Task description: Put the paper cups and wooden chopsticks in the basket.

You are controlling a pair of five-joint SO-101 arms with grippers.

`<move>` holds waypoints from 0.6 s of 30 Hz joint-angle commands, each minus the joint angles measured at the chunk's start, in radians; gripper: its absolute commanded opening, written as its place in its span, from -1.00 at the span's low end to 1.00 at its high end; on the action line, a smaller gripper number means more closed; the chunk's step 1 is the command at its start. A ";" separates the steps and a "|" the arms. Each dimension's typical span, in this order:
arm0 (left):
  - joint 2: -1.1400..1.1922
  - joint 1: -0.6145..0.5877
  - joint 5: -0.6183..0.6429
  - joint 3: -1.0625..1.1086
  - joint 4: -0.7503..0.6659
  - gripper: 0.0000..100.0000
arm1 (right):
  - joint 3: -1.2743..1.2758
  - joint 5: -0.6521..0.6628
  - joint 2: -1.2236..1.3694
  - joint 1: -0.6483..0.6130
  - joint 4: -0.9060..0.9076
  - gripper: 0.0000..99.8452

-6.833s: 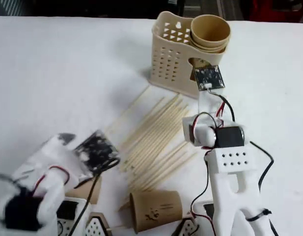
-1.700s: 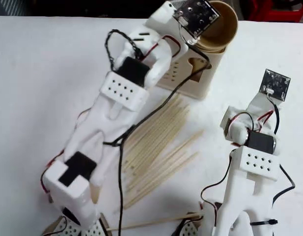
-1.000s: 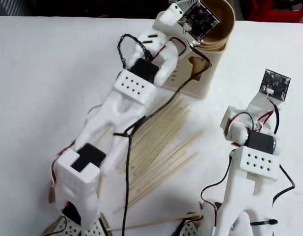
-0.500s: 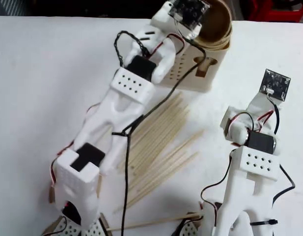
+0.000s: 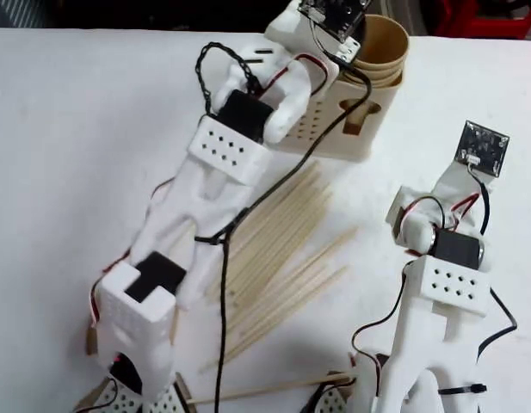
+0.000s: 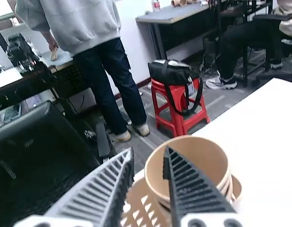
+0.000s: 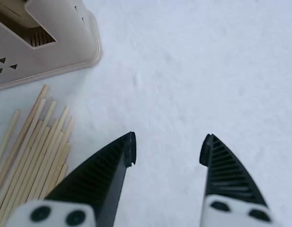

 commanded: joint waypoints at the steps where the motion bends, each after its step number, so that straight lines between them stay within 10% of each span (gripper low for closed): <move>1: -0.074 -0.022 -0.074 -0.110 0.152 -0.77 | -0.009 -0.003 -0.016 -0.012 -0.015 -0.55; 18: -0.128 -0.213 -0.190 -0.410 1.077 -0.76 | -0.009 -0.003 -0.015 -0.012 -0.015 -0.55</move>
